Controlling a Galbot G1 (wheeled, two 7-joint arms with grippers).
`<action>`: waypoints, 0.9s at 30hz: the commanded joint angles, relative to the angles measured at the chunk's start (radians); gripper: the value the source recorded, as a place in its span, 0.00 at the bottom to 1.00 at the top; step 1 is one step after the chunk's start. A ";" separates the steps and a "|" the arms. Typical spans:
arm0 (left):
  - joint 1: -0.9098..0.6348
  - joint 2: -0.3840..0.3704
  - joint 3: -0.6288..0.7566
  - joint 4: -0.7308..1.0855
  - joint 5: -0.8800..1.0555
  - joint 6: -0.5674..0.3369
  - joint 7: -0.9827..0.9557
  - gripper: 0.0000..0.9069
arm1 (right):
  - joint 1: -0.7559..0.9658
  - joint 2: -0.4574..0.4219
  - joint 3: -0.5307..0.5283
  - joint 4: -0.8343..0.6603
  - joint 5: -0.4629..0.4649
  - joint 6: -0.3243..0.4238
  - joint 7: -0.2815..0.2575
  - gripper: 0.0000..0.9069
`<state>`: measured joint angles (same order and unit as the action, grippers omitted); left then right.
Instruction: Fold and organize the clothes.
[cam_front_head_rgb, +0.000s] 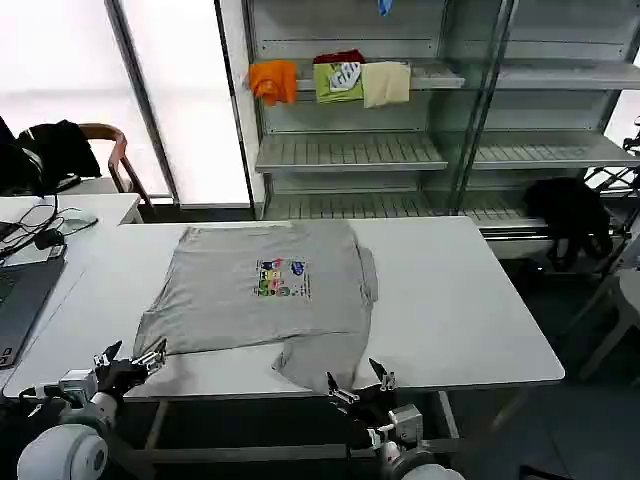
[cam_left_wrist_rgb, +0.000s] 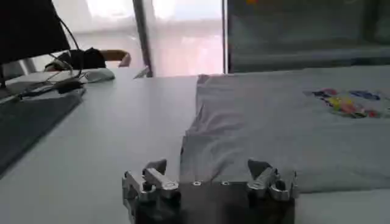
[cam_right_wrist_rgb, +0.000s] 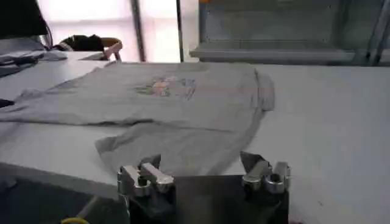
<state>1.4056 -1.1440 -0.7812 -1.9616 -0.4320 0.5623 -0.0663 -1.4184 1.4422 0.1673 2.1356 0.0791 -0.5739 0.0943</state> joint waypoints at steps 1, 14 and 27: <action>0.019 0.000 -0.002 0.013 0.006 0.002 -0.005 1.00 | 0.002 0.004 -0.005 -0.010 0.008 -0.001 0.012 1.00; 0.055 -0.024 -0.023 -0.010 -0.021 0.007 -0.009 0.92 | 0.006 0.015 -0.012 -0.029 0.007 -0.001 0.037 1.00; 0.026 -0.029 -0.037 0.010 -0.084 0.006 -0.003 0.12 | 0.010 0.017 -0.010 -0.043 0.021 -0.004 0.039 0.58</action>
<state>1.4305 -1.1716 -0.8131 -1.9505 -0.4962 0.5678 -0.0665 -1.3986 1.4661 0.1549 2.0841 0.0984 -0.5764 0.1320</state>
